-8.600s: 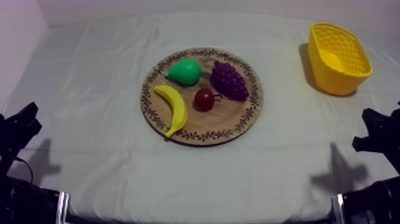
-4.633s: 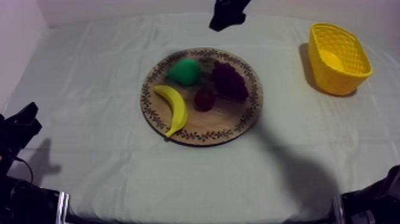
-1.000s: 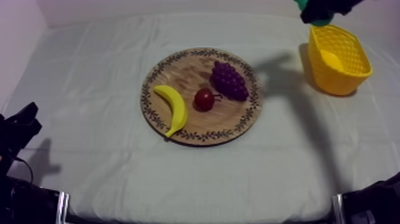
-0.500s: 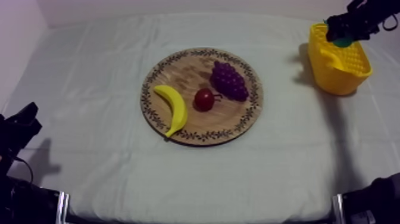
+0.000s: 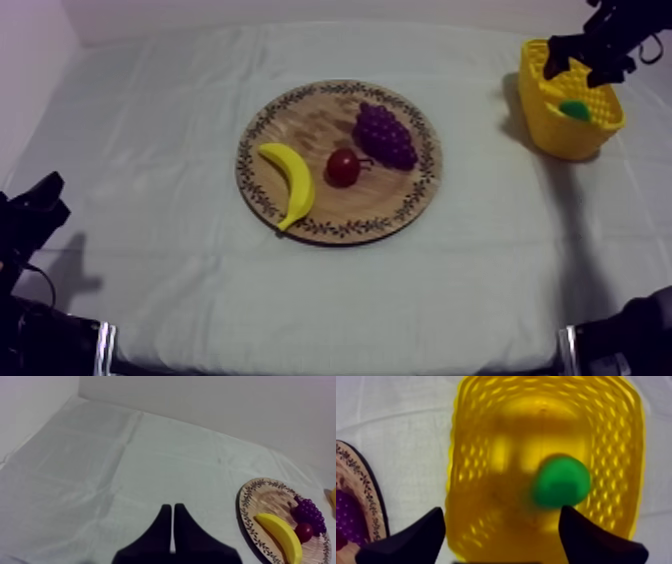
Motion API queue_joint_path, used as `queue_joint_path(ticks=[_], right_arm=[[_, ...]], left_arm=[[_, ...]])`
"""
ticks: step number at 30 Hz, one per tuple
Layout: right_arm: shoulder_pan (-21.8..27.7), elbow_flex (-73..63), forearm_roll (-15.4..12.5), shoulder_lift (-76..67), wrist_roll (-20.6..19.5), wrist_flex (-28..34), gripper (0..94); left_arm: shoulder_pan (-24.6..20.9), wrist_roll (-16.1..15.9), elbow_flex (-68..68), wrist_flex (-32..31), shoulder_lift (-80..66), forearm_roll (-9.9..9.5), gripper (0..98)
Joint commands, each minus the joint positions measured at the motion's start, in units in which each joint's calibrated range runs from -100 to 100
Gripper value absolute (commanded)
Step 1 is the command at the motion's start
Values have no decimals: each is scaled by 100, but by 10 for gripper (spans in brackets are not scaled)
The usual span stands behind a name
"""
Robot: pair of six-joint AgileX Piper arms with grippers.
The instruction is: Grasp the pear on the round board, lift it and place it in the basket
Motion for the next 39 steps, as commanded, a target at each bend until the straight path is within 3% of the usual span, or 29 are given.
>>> queue_joint_path(ticks=[1,16,22,32,39], right_arm=[[-2,53,15,-390,-56,97,656],[26,850,398,-3814,-517,1097,563],[-7,1593,458,-5341,-488,906,440],[-527,3687,1059,-7702,-807,41,223],[-503,5281,1061,-9247,-697,-394,65]], left_arm=[[-1,2,5,-1,0,2,1],[-1,2,5,-1,0,2,1],[-1,2,5,-1,0,2,1],[-1,2,5,-1,0,2,1],[-1,2,5,-1,0,2,1]])
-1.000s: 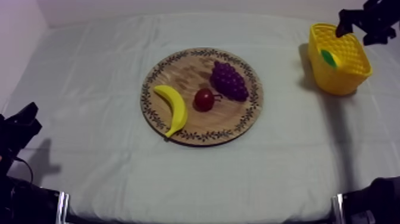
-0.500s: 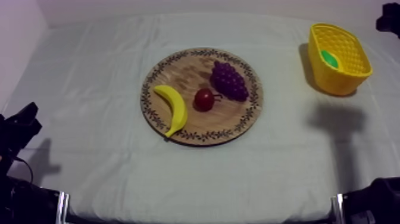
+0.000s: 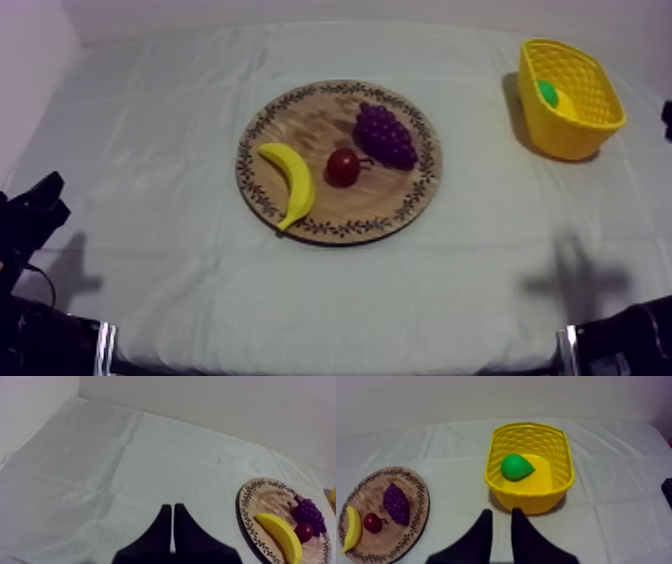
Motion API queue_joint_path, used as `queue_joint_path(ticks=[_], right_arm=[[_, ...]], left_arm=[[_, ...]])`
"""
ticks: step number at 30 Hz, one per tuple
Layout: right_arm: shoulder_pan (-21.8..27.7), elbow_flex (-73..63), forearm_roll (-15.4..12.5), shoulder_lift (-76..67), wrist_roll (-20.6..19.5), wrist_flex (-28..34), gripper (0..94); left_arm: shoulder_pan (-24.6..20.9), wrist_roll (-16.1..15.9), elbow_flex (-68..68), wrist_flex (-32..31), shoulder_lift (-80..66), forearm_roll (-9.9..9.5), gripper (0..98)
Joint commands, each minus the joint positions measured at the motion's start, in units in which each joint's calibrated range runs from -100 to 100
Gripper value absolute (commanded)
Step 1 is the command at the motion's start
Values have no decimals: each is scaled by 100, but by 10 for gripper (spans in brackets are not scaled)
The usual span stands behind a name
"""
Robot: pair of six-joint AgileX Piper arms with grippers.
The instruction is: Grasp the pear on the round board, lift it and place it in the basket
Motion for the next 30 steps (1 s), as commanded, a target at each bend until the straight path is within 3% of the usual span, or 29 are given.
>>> queue_joint_path(ticks=[1,7,14,21,26,30], right_arm=[[25,854,-17,-836,25,-98,52],[50,1618,-37,-1430,166,-465,11],[69,2850,152,-1780,6,-1178,4],[207,3254,-37,-1975,27,-1409,3],[250,3366,-340,-1995,608,-1793,3],[254,3411,-419,-2001,1040,-1998,2]], left_arm=[[-1,2,5,-1,0,2,1],[5,2,5,-1,0,2,1],[6,2,5,-1,0,2,1],[7,0,5,-1,0,2,1],[7,0,5,-1,0,2,1],[7,1,5,-1,0,2,1]])
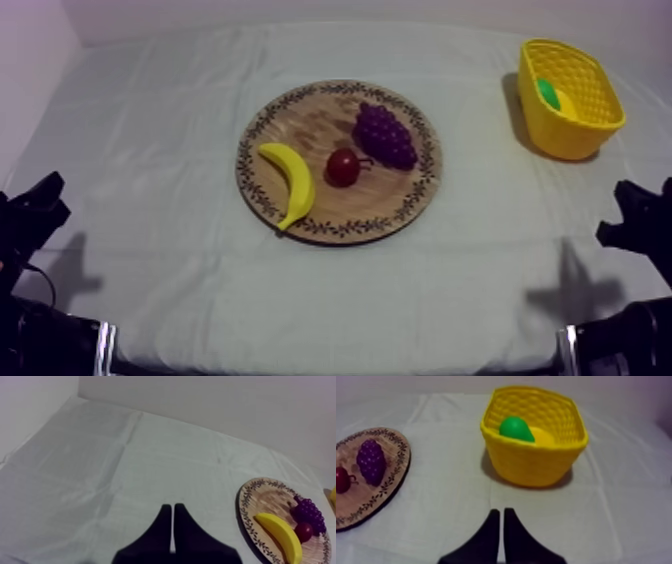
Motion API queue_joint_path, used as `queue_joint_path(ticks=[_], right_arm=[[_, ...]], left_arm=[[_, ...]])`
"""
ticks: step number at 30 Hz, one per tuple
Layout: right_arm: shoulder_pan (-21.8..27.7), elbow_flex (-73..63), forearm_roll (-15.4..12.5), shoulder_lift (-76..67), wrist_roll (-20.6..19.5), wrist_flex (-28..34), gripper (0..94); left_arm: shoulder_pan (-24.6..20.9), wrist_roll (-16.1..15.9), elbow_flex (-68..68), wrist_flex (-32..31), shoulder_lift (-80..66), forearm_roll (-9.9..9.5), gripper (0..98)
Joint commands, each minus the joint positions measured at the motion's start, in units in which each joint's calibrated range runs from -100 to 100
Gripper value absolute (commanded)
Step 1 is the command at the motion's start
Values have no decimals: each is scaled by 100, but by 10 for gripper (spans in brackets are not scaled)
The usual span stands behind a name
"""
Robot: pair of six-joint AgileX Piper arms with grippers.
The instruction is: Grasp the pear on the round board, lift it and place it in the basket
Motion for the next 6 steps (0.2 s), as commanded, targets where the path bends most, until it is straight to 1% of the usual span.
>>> queue_joint_path(ticks=[1,6], right_arm=[[-3,12,-6,3,437,13,2],[-2,21,-21,2,586,-16,2]], left_arm=[[-1,2,5,-1,0,2,1],[-1,2,5,-1,0,2,1]])
